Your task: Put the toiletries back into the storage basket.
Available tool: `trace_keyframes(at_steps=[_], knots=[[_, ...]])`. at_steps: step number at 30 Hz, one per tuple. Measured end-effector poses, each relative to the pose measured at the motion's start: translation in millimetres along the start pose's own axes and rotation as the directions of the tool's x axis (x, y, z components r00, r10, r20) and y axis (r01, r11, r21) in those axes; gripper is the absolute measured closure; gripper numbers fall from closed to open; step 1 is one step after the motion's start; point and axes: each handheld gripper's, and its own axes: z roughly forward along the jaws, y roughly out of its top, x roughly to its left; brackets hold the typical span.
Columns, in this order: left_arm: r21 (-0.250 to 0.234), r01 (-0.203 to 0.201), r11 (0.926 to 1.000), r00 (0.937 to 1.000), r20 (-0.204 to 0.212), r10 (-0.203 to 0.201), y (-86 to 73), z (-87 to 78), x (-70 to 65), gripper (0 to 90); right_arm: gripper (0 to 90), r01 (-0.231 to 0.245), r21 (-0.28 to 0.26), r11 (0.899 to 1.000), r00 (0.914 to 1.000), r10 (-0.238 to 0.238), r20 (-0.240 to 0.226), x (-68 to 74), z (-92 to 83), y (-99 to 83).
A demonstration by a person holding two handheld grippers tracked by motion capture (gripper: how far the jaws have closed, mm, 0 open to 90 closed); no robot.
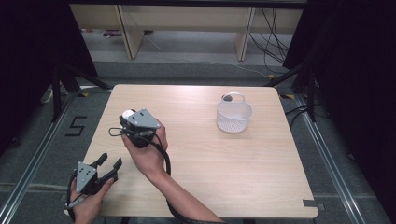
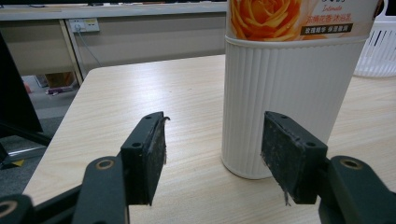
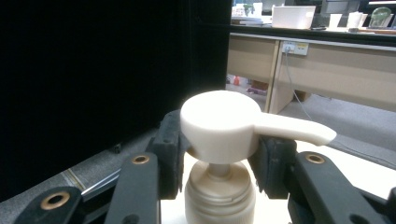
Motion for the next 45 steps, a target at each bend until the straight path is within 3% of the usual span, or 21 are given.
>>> trace_keyframes(at_steps=[7,9,15,20,23,24,27,37,45], knots=[[0.003,-0.016,0.9999,0.9999,0.000,0.016,-0.2,-0.4,1.5,39.4,59.9,-0.008,-0.001,1.000,0.9998,0.008,-0.019,-1.5,-1.9,-0.3],[0.002,-0.014,0.9999,0.9999,0.000,0.014,-0.2,-0.4,1.2,39.4,60.0,0.014,-0.009,1.000,0.9998,-0.014,-0.016,-5.2,-4.5,1.7],[-0.004,-0.007,1.0000,1.0000,0.000,0.007,-0.4,-0.6,1.7,39.4,60.1,0.020,-0.050,0.999,0.9997,-0.021,-0.016,-11.8,-17.8,18.9],[-0.014,-0.001,0.9999,1.0000,0.003,0.001,-0.6,0.2,0.8,39.4,60.1,0.029,-0.072,0.997,0.9996,-0.029,-0.004,-23.9,-29.2,28.9],[-0.002,-0.004,1.0000,1.0000,-0.004,0.004,-0.2,-0.8,1.3,39.4,60.1,0.003,-0.075,0.997,0.9999,-0.002,0.014,-33.8,-37.7,30.9],[-0.005,-0.007,1.0000,1.0000,-0.003,0.007,0.0,-0.9,1.5,39.4,60.1,0.017,-0.079,0.997,0.9997,-0.016,0.016,-37.1,-39.0,31.4],[-0.020,-0.017,0.9997,0.9998,-0.006,0.017,0.4,-1.0,1.5,39.4,60.1,-0.016,-0.072,0.997,0.9993,0.018,0.031,-45.5,-47.7,32.6],[-0.012,-0.006,0.9999,0.9999,-0.011,0.006,0.3,-1.3,1.5,39.2,60.1,0.010,-0.085,0.996,0.9965,-0.003,0.084,-74.0,-67.9,35.3],[-0.017,0.000,0.9999,0.9998,-0.019,0.000,0.5,-1.7,2.4,39.2,60.1,-0.031,-0.098,0.995,0.9915,0.042,0.123,-93.8,-83.9,35.2]])
